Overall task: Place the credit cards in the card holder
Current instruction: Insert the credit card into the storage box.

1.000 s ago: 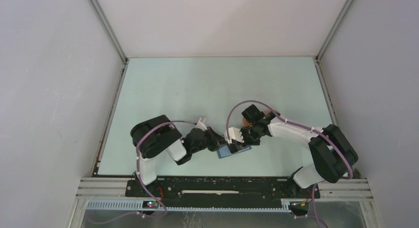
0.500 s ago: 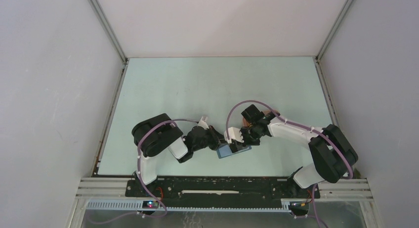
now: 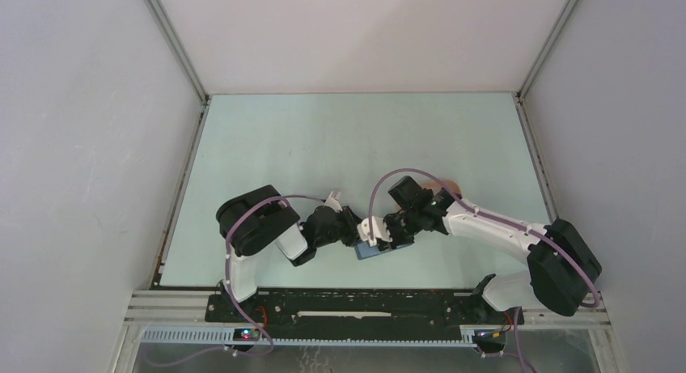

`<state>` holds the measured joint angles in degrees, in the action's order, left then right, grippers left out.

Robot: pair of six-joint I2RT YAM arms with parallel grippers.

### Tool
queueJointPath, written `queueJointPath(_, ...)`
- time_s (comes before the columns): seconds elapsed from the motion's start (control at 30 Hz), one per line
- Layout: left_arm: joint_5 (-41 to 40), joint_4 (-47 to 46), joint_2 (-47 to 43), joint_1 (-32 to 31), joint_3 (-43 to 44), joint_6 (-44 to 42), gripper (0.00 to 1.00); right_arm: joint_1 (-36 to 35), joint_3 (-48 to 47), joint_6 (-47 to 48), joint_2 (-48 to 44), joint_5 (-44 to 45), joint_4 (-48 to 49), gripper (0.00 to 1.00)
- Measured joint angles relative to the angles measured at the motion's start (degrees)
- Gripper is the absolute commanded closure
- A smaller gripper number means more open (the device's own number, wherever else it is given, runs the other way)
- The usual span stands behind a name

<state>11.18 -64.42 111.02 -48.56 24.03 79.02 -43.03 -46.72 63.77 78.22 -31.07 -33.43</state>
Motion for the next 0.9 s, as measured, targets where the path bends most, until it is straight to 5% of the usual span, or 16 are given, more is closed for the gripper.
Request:
queueJointPath(0.27,0.59,-0.33,0.35,0.22,0.09,0.0,0.78,-9.75,0.02,-0.2,3.96,2.99,5.4,0.87)
queueJointPath(0.9,1.51,-1.03,1.11,0.37,0.52,0.02,0.73,-13.2,0.04,-2.32,10.38,17.07,13.55,0.88)
